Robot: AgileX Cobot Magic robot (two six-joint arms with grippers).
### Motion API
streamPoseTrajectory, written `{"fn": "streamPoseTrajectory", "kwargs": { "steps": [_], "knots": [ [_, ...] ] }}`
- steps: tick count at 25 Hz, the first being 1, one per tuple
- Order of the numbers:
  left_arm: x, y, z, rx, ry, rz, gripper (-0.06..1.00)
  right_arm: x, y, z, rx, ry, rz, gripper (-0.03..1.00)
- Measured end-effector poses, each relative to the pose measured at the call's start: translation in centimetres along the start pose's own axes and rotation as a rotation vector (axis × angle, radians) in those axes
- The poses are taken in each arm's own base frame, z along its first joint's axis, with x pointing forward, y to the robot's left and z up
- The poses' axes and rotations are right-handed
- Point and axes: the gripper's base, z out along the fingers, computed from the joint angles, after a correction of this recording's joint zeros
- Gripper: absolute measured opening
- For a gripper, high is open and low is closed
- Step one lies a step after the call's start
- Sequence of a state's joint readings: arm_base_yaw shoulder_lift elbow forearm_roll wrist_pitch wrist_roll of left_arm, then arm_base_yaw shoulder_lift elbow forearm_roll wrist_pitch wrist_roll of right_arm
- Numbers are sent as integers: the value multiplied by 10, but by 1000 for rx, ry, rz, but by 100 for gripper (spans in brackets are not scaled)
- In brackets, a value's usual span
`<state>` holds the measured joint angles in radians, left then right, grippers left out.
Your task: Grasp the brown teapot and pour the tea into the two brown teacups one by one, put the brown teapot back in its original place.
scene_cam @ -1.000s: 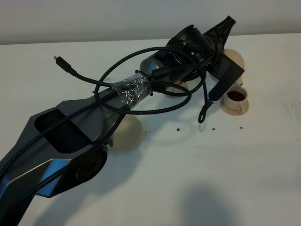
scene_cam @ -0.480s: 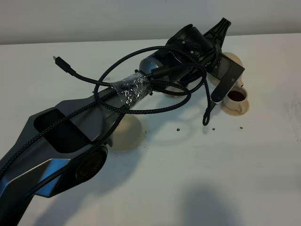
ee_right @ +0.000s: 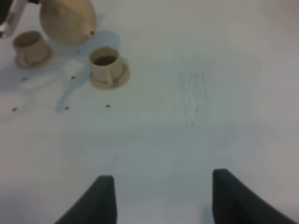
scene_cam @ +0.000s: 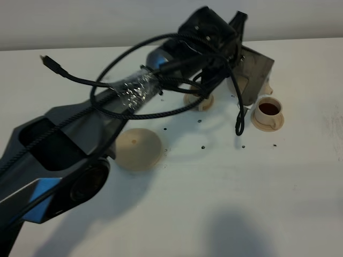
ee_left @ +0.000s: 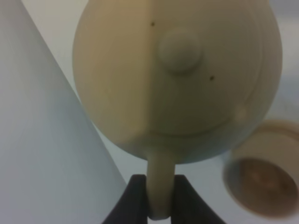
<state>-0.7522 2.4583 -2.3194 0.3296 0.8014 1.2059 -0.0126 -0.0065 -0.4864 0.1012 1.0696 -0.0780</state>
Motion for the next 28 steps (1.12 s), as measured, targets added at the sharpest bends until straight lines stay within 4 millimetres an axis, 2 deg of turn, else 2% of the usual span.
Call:
{"fn": "streamPoseTrajectory", "kwargs": {
  "steps": [4, 12, 18, 28],
  "knots": [
    [16, 3, -12, 47, 27, -83, 16, 0, 0, 0, 0, 0, 0, 45],
    [35, 6, -31, 127, -25, -302, 16, 0, 0, 0, 0, 0, 0, 45],
    [49, -2, -30, 252, -48, -437, 16, 0, 0, 0, 0, 0, 0, 45],
    [54, -8, -31, 317, -27, -460, 16, 0, 0, 0, 0, 0, 0, 45]
  ]
}}
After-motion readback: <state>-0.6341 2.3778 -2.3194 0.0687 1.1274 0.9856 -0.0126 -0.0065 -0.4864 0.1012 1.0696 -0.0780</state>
